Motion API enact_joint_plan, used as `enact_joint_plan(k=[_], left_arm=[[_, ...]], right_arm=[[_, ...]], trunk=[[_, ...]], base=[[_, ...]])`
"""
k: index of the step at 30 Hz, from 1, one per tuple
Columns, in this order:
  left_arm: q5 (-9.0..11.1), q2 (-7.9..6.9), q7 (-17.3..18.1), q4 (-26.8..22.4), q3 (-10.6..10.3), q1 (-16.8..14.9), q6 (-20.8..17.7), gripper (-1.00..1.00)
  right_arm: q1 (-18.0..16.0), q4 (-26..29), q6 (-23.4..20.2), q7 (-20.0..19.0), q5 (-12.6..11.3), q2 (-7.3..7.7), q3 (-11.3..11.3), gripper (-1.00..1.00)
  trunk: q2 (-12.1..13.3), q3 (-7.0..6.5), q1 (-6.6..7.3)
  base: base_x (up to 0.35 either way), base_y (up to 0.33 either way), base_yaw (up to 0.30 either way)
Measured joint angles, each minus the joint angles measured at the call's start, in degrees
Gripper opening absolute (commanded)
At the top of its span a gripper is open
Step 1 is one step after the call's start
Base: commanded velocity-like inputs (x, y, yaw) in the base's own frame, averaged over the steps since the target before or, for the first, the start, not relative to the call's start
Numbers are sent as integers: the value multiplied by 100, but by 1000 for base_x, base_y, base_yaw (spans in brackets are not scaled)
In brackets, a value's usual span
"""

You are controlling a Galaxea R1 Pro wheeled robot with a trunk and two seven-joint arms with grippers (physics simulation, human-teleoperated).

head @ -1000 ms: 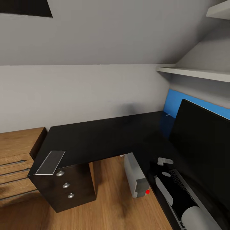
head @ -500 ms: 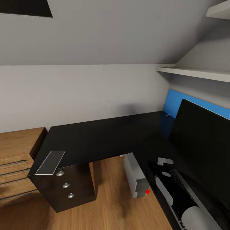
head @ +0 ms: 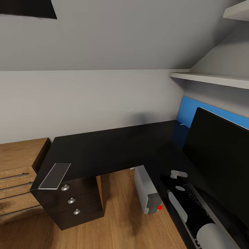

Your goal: In the bedroom, organize the workspace by keeping the computer under the desk, ensuring the monitor is on the desk, placing the keyboard on the desk next to the monitor, placing the mouse on the desk next to the keyboard, moving the folder from the swivel chair onto the desk next to the mouse, stacking the notebook on top of the folder with the pen on top of the notebook, and positioning the swivel chair next to the desk.

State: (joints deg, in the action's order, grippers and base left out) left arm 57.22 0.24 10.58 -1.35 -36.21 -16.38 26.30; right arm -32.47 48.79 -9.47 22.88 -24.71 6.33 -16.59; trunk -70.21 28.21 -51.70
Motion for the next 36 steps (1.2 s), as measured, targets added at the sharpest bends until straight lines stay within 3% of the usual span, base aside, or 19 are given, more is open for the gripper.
enact_joint_plan(k=[10, 19, 36], left_arm=[[0, 0, 0, 0, 0, 0, 0, 100], [0, 0, 0, 0, 1, 0, 0, 100], [0, 0, 0, 0, 1, 1, 2, 100]], right_arm=[[0, 27, 232, 15, 16, 0, 4, 100], [0, 383, 151, 18, 13, 8, -2, 100], [43, 647, 96, 18, -21, 0, -26, 100]], trunk=[[0, 0, 0], [0, 0, 0], [0, 79, 0]], base=[[0, 0, 0], [0, 0, 7], [0, 0, 211]])
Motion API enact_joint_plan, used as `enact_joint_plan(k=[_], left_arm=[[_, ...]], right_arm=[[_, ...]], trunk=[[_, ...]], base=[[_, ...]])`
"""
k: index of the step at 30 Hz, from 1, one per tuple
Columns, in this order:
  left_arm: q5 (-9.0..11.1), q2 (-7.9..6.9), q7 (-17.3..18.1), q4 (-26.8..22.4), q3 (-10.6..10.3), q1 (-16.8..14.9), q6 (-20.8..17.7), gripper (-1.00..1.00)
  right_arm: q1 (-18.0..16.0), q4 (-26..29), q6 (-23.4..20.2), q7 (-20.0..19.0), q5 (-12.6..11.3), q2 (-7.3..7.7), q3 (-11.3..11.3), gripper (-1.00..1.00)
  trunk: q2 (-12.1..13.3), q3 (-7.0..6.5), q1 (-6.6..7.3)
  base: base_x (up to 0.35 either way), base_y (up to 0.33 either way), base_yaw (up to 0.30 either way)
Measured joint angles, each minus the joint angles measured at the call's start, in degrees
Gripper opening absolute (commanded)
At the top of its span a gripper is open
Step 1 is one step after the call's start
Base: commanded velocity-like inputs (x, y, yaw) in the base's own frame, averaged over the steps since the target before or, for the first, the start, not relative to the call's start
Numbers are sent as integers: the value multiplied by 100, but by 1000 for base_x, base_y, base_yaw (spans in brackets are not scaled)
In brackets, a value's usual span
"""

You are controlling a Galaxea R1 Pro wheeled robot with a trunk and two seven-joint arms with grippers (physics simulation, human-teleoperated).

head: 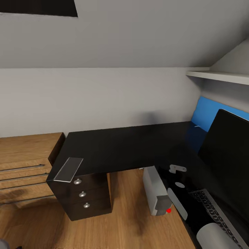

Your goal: In the bedroom, organize the workspace by keeping the computer under the desk, ensuring the monitor is on the desk, placing the keyboard on the desk next to the monitor, placing the mouse on the desk next to the keyboard, moving the folder from the swivel chair onto the desk next to the mouse, stacking the notebook on top of the folder with the pen on top of the notebook, and positioning the swivel chair next to the desk.

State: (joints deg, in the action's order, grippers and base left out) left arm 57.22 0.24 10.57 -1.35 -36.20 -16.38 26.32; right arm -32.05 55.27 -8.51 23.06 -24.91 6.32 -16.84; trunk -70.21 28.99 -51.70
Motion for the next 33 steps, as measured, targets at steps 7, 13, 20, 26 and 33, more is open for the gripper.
enact_joint_plan(k=[7, 13, 20, 26, 33], left_arm=[[0, 0, 0, 0, 0, 0, 0, 100], [0, 0, 0, 0, 0, 0, 0, 100], [0, 0, 0, 1, 0, 0, 2, 100], [0, 0, 0, 1, -3, -1, 1, 100], [0, 0, 0, 0, -4, -1, -2, 100]], right_arm=[[22, -5, 6, -12, 17, -4, -18, 100], [38, -11, 13, -24, 30, -19, -191, 100], [44, -26, 35, -37, 27, -23, -401, 100], [45, -167, 42, -73, 31, -65, -433, 100], [46, -552, 127, -96, 29, -85, -438, 100]], trunk=[[0, 36, 0], [0, 67, 0], [0, 103, 0], [0, 131, -2], [0, 138, 0]], base=[[0, 0, 237], [0, 24, 237], [-6, 158, 237], [-130, 239, 184], [-53, 65, 27]])
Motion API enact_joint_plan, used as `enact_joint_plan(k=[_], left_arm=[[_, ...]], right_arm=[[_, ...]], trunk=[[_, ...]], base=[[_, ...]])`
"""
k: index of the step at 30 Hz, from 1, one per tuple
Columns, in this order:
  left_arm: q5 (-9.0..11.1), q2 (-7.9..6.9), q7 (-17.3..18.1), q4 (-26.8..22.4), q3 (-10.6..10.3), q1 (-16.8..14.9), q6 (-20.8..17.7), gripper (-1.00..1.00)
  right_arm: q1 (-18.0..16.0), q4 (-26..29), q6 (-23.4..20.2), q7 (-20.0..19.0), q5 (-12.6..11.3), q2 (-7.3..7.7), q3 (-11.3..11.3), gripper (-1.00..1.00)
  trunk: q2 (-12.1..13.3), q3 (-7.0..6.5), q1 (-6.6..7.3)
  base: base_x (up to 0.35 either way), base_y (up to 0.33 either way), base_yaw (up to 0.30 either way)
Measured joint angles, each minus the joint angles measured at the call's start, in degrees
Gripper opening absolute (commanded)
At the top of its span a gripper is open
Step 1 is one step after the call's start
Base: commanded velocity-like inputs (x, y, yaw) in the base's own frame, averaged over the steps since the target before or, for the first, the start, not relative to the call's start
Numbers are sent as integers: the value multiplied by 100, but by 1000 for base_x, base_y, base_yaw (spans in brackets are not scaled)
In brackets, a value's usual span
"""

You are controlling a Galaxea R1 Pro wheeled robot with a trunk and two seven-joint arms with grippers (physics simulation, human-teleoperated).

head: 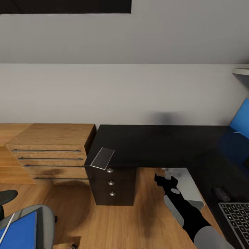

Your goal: In the bedroom, organize the workspace by keeping the computer under the desk, ensuring the monitor is on the desk, placing the keyboard on the desk next to the monitor, placing the mouse on the desk next to the keyboard, moving the folder from the swivel chair onto the desk next to the mouse, stacking the notebook on top of the folder with the pen on top of the notebook, and positioning the swivel chair next to the desk.

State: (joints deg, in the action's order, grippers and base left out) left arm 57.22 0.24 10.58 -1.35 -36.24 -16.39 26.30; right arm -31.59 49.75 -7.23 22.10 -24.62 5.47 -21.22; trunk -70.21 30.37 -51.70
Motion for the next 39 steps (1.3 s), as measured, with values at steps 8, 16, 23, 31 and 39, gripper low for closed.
enact_joint_plan(k=[8, 16, 23, 31, 39], left_arm=[[0, 0, 0, 0, 0, 0, 0, 100], [4, 0, -11, 0, 3, 0, -3, 100], [16, -7, -25, 1, 8, 0, -7, 100], [17, -1, -28, -1, 3, 1, -53, 100], [25, -7, -39, 1, 14, 0, -383, 100]], right_arm=[[1, -961, 729, -10, 32, -154, -126, 100], [2, -2054, 1709, 6, 39, -608, -139, 100], [-1, -3587, 2638, 14, 33, -1112, -123, 100], [-2, -4684, 2886, 11, -11, -1248, -99, 100], [33, -5003, 3036, -1223, 1, -1210, -91, 100]], trunk=[[0, 1, 0], [0, 1, 0], [279, -123, 153], [600, -233, 329], [921, -364, 505]], base=[[-3, 3, 1], [0, 0, 0], [0, 0, 64], [0, 0, 193], [0, 0, 36]])
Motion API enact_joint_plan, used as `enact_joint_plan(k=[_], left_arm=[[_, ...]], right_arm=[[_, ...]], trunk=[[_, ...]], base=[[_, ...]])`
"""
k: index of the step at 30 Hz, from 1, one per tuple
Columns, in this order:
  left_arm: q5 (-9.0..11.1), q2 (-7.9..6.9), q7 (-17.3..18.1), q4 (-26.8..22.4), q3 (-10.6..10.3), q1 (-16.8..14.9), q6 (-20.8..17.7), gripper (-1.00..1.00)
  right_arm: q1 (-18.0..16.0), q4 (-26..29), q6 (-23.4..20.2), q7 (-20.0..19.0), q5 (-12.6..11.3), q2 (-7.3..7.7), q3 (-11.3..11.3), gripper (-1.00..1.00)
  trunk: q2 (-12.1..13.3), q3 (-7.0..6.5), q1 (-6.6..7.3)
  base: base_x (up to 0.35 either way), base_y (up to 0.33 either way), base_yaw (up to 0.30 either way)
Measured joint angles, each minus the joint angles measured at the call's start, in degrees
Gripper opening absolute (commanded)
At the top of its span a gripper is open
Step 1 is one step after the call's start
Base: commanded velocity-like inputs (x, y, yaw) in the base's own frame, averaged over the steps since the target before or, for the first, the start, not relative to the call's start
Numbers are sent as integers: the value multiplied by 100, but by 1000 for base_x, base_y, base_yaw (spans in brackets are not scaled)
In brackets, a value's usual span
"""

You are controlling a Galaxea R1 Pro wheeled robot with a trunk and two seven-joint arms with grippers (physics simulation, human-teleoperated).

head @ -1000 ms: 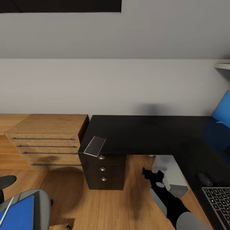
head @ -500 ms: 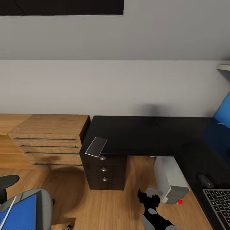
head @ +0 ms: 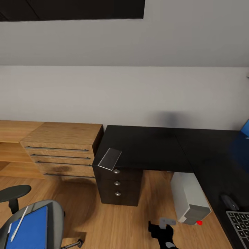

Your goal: In the bedroom, organize the workspace by keeping the computer under the desk, ensuring the monitor is on the desk, placing the keyboard on the desk next to the monitor, placing the mouse on the desk next to the keyboard, moving the folder from the swivel chair onto the desk next to the mouse, stacking the notebook on top of the folder with the pen on top of the notebook, and positioning the swivel chair next to the desk.

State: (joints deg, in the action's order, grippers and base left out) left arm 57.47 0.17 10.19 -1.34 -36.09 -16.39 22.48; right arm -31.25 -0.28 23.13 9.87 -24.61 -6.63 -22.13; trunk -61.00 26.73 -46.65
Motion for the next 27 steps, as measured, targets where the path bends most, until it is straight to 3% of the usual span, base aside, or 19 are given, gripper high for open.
enact_joint_plan(k=[3, 9, 14, 17, 27], left_arm=[[-18, 7, 0, -1, -4, 0, -142, 100], [-25, 8, 0, -1, -4, 0, -161, 100], [-25, 8, 0, -1, -4, 0, -163, 100], [-25, 8, 0, -1, -4, 0, -158, 100], [-25, 6, 9, -2, 5, 1, -136, 100]], right_arm=[[8, -17, 20, -225, 6, 6, 2, 100], [14, -35, 27, -266, 15, 11, 4, 100], [69, -73, 131, -289, 14, 154, -13, 100], [79, -74, 142, -294, 15, 147, -21, 100], [90, -75, 171, -291, 21, 67, -17, 100]], trunk=[[120, -53, 66], [361, -161, 198], [562, -251, 308], [682, -305, 374], [684, -291, 374]], base=[[0, 0, 2], [0, 0, 0], [0, 0, 0], [0, 0, 0], [0, 0, 202]])
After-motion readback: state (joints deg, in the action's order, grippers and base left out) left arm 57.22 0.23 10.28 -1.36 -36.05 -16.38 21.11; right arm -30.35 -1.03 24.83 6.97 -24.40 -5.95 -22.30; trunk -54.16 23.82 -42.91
